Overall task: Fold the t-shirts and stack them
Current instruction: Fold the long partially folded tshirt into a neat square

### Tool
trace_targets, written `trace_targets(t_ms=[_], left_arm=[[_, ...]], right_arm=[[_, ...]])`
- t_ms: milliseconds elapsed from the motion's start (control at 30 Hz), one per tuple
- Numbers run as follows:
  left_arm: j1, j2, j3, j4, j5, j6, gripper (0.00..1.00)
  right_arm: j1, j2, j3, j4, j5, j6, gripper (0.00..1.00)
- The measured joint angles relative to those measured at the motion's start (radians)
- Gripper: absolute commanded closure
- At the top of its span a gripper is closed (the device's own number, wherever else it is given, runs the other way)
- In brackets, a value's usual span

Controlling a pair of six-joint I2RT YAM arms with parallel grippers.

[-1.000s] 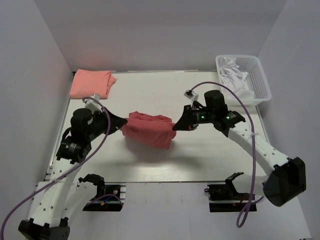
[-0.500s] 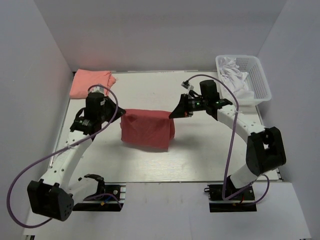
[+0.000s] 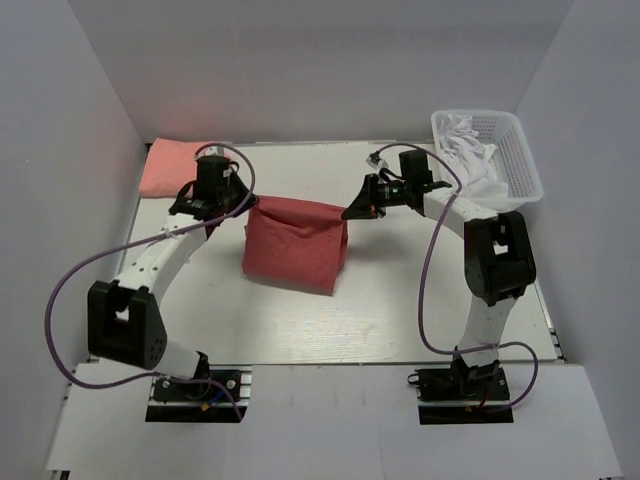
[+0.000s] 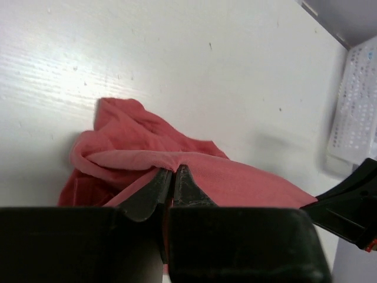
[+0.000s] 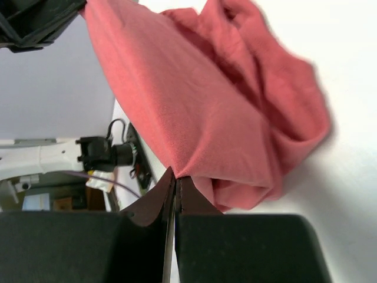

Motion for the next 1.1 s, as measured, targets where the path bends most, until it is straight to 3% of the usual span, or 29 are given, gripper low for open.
trace_targets(t_ms=[100, 133, 167, 200, 233, 267, 333, 533, 600, 867, 1100], left_arm=[[0.000, 0.087, 0.064, 0.018, -0.026, 0.011, 1.00], [0.000, 0.120, 0.084, 0.024, -0.035, 0.013, 1.00], [0.001, 0.149, 0.096, 0.029, -0.043, 0.015, 0.98], [0.001, 0.185, 0.114, 0.030, -0.049, 0.016, 0.86], [0.002, 0.222, 0.130, 0.032, -0.055, 0.019, 0.68], [0.004, 0.254, 0.150, 0.024, -0.060, 0.019, 0.35], [0.007, 0.333, 0.194, 0.016, -0.079, 0.018, 0.01], [0.034, 0.533, 0.441, -0.084, -0.097, 0.019, 0.00], [0.041, 0.536, 0.475, -0.086, -0.079, 0.029, 0.00], [0.035, 0.348, 0.227, -0.049, 0.026, 0.105, 0.00], [0.016, 0.334, 0.096, -0.090, 0.064, 0.183, 0.00]], right_arm=[[-0.010, 0.071, 0.088, -0.015, 0.012, -0.022, 1.00], [-0.012, 0.090, 0.113, -0.021, 0.022, -0.029, 0.96], [-0.013, 0.108, 0.134, -0.031, 0.030, -0.035, 0.84], [-0.014, 0.124, 0.156, -0.043, 0.035, -0.040, 0.75], [-0.015, 0.142, 0.177, -0.048, 0.043, -0.046, 0.67], [-0.016, 0.161, 0.200, -0.058, 0.050, -0.053, 0.10], [-0.019, 0.212, 0.266, -0.094, 0.063, -0.066, 0.10], [-0.025, 0.355, 0.552, -0.275, 0.167, -0.154, 0.10], [-0.024, 0.323, 0.556, -0.316, 0.223, -0.190, 0.10], [-0.001, 0.021, 0.228, -0.319, 0.290, -0.250, 0.10], [0.081, -0.020, 0.047, -0.291, 0.328, -0.256, 0.10]])
